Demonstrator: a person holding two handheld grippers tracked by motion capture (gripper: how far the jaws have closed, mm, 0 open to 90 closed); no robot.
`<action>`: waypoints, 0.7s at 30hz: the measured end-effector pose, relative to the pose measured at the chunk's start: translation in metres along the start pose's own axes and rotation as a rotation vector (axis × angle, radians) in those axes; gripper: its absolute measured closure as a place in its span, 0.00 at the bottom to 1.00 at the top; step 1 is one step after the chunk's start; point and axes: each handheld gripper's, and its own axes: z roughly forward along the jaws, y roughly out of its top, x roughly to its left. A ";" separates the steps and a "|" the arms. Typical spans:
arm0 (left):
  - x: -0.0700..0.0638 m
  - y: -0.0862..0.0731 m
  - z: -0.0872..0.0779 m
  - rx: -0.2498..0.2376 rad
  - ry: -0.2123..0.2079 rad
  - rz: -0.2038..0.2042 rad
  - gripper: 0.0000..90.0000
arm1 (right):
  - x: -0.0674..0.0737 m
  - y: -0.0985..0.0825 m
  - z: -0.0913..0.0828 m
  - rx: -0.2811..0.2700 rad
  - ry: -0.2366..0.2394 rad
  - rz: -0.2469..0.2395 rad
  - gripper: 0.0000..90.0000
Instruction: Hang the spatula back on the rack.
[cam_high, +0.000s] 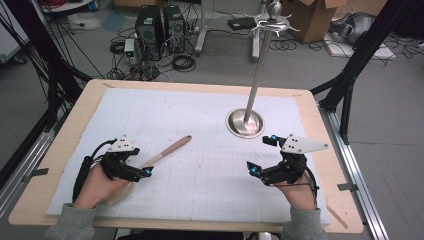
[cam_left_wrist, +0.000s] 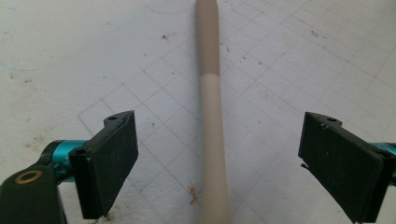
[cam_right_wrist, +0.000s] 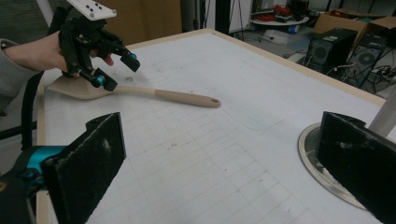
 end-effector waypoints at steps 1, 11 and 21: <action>0.000 0.000 0.001 0.005 0.001 0.000 0.16 | 0.000 0.000 0.001 0.003 0.002 -0.002 0.01; 0.000 0.003 0.007 0.018 0.012 0.024 0.22 | 0.002 -0.003 -0.005 0.002 -0.008 0.004 0.01; -0.004 0.005 0.014 0.074 0.040 0.051 0.36 | 0.004 -0.006 -0.010 0.010 -0.015 0.010 0.01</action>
